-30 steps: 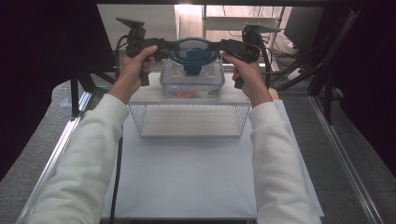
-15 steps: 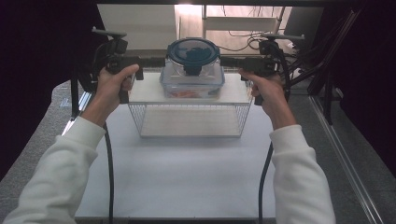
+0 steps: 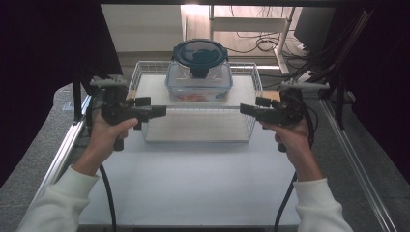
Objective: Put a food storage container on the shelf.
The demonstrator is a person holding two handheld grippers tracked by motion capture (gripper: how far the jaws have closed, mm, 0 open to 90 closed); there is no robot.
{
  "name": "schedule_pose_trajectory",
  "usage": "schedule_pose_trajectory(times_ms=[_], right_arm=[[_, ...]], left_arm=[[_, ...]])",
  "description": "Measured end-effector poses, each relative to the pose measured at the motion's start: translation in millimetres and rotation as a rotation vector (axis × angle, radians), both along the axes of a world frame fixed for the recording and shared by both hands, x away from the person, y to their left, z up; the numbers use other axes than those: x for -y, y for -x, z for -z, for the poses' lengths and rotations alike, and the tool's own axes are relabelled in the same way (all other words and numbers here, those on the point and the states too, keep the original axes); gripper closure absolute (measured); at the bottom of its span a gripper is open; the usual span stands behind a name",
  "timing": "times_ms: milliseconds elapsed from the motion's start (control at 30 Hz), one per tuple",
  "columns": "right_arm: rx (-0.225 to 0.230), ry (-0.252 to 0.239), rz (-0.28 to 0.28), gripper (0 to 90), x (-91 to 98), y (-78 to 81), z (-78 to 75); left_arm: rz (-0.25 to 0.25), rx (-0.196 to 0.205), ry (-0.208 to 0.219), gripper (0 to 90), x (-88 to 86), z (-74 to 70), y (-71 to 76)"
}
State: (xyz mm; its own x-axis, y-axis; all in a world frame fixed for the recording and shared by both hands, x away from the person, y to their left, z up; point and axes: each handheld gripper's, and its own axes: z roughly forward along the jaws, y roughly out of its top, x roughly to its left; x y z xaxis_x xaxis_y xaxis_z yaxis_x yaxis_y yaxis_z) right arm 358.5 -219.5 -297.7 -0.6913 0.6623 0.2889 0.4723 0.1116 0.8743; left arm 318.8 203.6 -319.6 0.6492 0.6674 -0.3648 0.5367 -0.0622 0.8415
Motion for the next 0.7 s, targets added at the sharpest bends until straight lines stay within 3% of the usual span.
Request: schedule_pose_trajectory(times_ms=[167, 400, 500, 700], right_arm=[[0.003, 0.024, 0.006, 19.7, 10.5, 22.8, 39.9], [-0.044, 0.054, 0.015, 20.0, 20.2, 47.9, 97.0], [-0.054, 0.057, 0.018, 20.0, 23.2, 52.3, 108.1], [-0.056, 0.072, 0.025, 20.0, 27.1, 55.8, 114.3]], left_arm=[[-0.007, 0.002, -0.053, 13.9, -0.8, 38.8, 23.8], [-0.007, -0.05, -0.101, 14.3, -0.7, 86.4, 40.3], [-0.02, -0.065, -0.111, 14.4, -1.9, 96.4, 42.1], [-0.035, -0.053, -0.131, 14.5, -2.4, 105.2, 46.5]])
